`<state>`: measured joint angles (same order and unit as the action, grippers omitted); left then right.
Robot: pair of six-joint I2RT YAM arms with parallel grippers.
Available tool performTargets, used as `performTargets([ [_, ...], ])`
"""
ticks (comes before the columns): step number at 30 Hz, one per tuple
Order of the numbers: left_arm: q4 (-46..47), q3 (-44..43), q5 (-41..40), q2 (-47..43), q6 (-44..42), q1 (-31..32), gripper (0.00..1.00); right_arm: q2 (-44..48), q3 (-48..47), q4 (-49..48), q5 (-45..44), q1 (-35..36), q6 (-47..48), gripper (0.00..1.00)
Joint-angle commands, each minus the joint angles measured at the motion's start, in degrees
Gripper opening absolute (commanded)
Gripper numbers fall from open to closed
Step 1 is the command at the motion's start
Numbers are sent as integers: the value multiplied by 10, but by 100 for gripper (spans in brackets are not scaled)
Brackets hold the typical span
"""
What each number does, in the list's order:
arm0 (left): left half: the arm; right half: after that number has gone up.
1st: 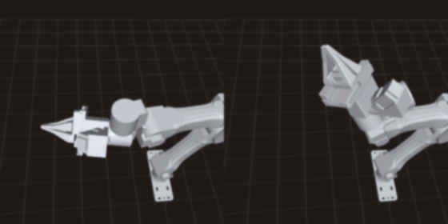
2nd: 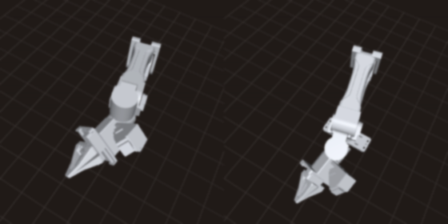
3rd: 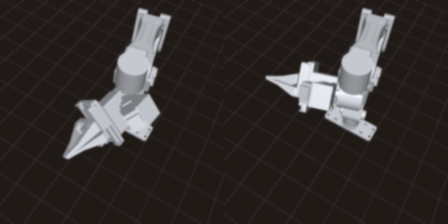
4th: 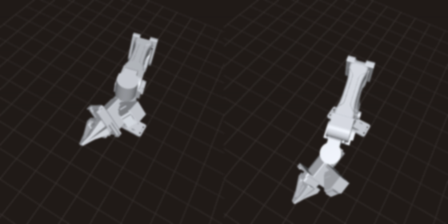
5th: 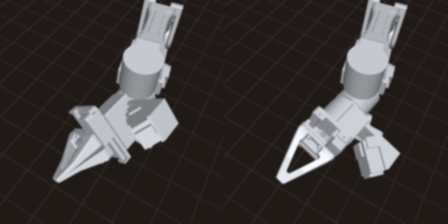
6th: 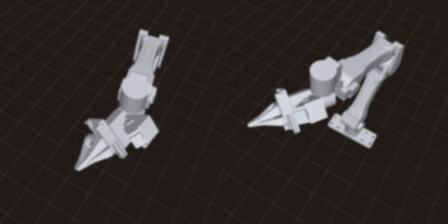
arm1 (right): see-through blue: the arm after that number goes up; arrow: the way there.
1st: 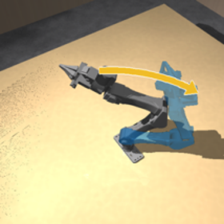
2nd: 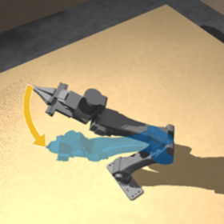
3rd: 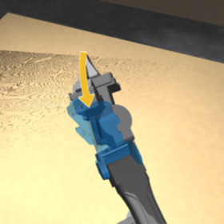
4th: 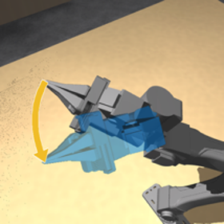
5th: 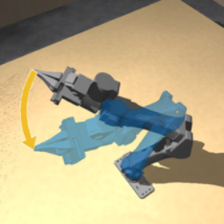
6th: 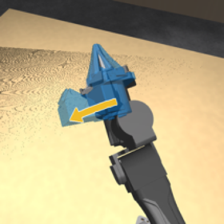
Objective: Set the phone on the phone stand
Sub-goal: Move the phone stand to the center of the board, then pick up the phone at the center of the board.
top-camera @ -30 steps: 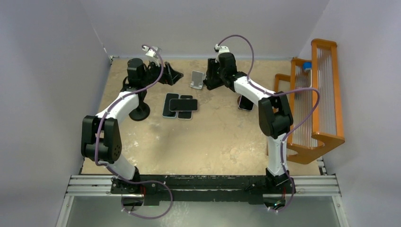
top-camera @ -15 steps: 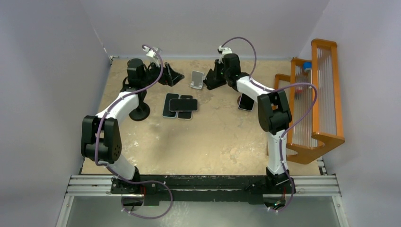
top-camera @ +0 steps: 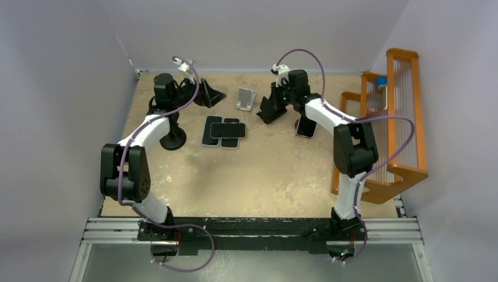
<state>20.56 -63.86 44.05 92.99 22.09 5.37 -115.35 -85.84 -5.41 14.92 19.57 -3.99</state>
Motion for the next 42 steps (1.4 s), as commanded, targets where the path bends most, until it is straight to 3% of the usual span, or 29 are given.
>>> performTargets([
  [1, 47, 3, 46, 4, 11, -4, 83, 96, 6, 116, 122, -2, 136, 0],
  [12, 67, -1, 92, 22, 14, -4, 82, 92, 3, 287, 255, -2, 288, 0],
  [18, 85, 1, 116, 35, 22, -4, 81, 102, 53, 245, 276, -2, 291, 3],
  [19, 89, 3, 124, 35, 24, -4, 81, 112, 70, 225, 263, -2, 282, 21],
  [21, 100, 9, 126, 35, 27, -4, 83, 141, 105, 175, 232, -2, 256, 79],
  [22, 104, 12, 127, 32, 27, -4, 84, 157, 115, 155, 221, -2, 246, 96],
  [23, 105, 13, 127, 29, 25, -4, 84, 170, 118, 138, 208, -2, 234, 98],
  [27, 85, 15, 101, 7, 4, -4, 86, 230, 85, 72, 137, 6, 185, 99],
  [30, 68, 28, 39, -20, 0, -4, 86, 252, 57, 41, 8, 91, 206, 99],
  [32, 56, 42, -15, -39, 12, -8, 87, 212, 19, 76, -44, 145, 254, 99],
  [38, 73, 128, -69, -100, 157, -97, 87, 48, -75, 143, -14, 178, 300, 99],
  [42, 73, 158, -101, -138, 166, -113, 88, -26, -123, 127, -55, 204, 312, 99],
])
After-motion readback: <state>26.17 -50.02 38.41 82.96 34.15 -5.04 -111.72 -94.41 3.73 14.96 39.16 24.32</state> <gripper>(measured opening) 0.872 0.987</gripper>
